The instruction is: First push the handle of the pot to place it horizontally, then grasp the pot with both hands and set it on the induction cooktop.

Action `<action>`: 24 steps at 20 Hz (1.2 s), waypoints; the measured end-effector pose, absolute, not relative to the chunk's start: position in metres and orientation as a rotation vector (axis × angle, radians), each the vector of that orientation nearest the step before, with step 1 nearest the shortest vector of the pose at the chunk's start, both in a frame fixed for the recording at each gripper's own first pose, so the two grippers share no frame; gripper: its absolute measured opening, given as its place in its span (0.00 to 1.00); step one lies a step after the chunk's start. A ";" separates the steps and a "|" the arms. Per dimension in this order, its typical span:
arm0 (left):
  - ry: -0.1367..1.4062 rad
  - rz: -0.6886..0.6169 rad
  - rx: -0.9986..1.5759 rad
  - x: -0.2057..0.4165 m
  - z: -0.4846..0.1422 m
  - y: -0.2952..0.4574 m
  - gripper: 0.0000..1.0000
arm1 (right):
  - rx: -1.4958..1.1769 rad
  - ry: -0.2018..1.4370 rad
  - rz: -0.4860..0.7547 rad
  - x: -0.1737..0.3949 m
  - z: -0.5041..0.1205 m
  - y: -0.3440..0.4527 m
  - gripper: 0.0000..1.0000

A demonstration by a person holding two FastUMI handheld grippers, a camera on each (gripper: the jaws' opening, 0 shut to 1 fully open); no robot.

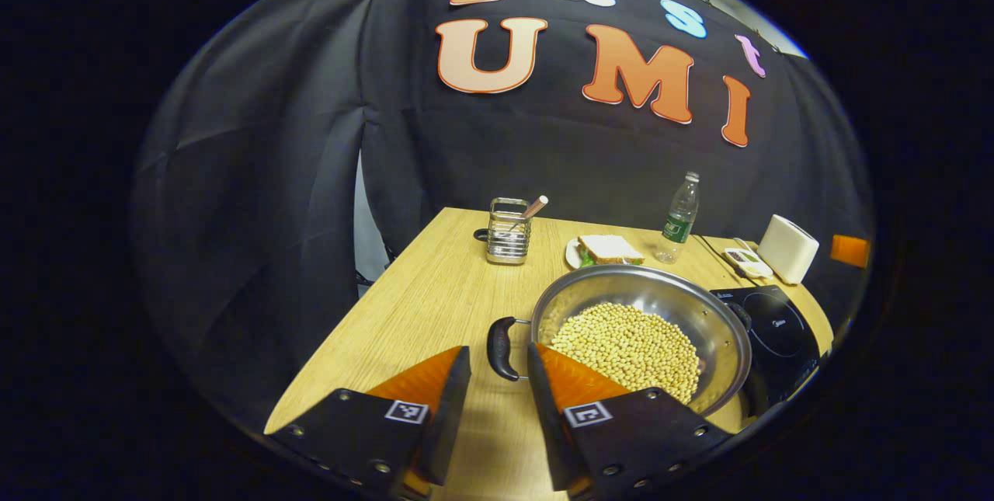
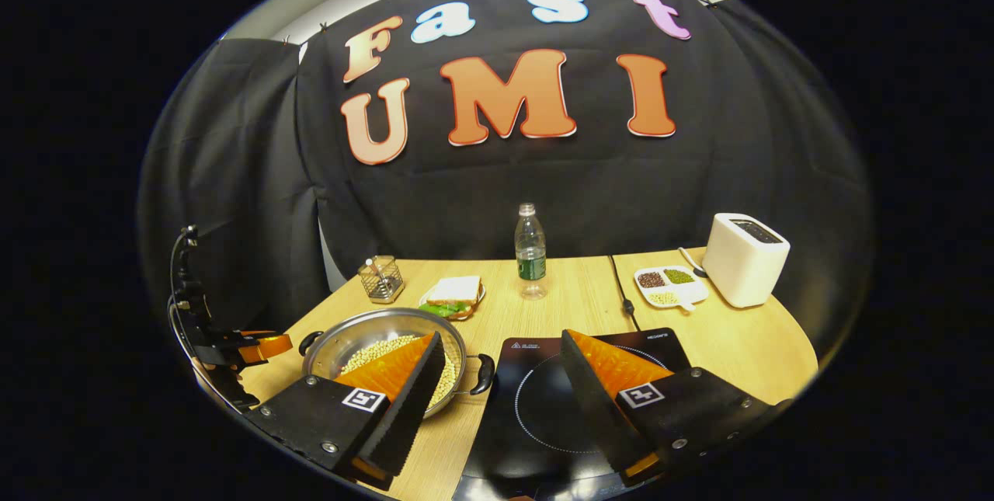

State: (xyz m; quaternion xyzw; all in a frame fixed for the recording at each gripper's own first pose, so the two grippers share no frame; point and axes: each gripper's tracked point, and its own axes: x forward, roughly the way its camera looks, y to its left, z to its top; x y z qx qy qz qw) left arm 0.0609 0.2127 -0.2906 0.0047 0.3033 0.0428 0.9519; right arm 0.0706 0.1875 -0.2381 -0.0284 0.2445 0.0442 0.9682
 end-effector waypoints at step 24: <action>0.778 0.072 -0.024 0.098 -0.375 0.218 0.53 | -0.105 0.799 0.024 0.121 -0.392 0.223 0.79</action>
